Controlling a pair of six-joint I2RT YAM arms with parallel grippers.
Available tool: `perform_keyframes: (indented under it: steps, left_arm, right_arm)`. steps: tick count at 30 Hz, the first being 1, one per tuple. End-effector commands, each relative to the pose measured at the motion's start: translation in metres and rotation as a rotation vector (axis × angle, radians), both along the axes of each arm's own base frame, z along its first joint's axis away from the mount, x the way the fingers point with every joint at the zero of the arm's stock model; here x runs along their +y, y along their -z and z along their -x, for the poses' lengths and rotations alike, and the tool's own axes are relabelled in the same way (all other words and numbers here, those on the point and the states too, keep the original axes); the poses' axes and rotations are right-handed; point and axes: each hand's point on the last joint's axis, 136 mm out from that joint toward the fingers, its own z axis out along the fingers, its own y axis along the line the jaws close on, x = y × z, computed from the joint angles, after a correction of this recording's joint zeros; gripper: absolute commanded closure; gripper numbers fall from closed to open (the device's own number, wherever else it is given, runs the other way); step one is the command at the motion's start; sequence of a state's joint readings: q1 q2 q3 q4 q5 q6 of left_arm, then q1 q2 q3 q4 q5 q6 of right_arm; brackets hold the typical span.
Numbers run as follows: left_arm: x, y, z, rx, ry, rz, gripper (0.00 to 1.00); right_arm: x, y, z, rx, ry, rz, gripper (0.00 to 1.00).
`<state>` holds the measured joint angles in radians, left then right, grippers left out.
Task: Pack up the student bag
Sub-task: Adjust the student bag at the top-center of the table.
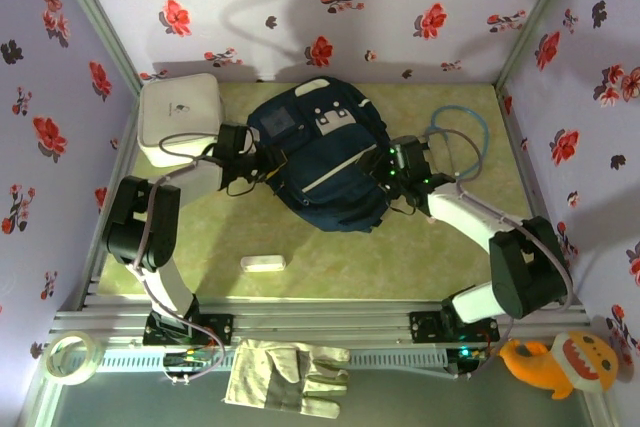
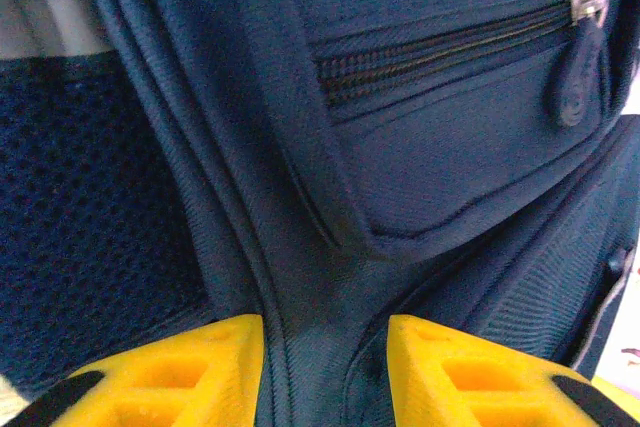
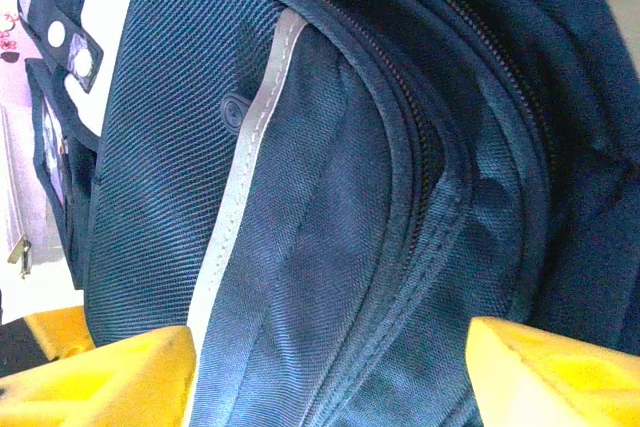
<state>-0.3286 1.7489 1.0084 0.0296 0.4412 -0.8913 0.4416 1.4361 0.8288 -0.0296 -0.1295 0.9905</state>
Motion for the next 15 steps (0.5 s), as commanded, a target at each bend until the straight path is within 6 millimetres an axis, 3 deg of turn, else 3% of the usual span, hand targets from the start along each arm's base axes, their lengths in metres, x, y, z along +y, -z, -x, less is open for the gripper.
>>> perform_keyframes:
  steps: [1, 5, 15]
  left_arm:
    - [0.014, -0.001, 0.005, -0.009, -0.031, -0.055, 0.63]
    - [0.019, 0.000, 0.007, -0.016, -0.043, -0.080, 0.63]
    - [0.006, 0.009, 0.002, 0.018, -0.019, -0.008, 0.65]
  right_arm:
    - [0.011, -0.005, -0.006, -0.021, -0.033, -0.017, 0.32]
    - [0.012, -0.005, -0.009, -0.025, -0.039, -0.011, 0.36]
    - [0.020, -0.006, -0.017, -0.047, -0.057, -0.035, 0.46]
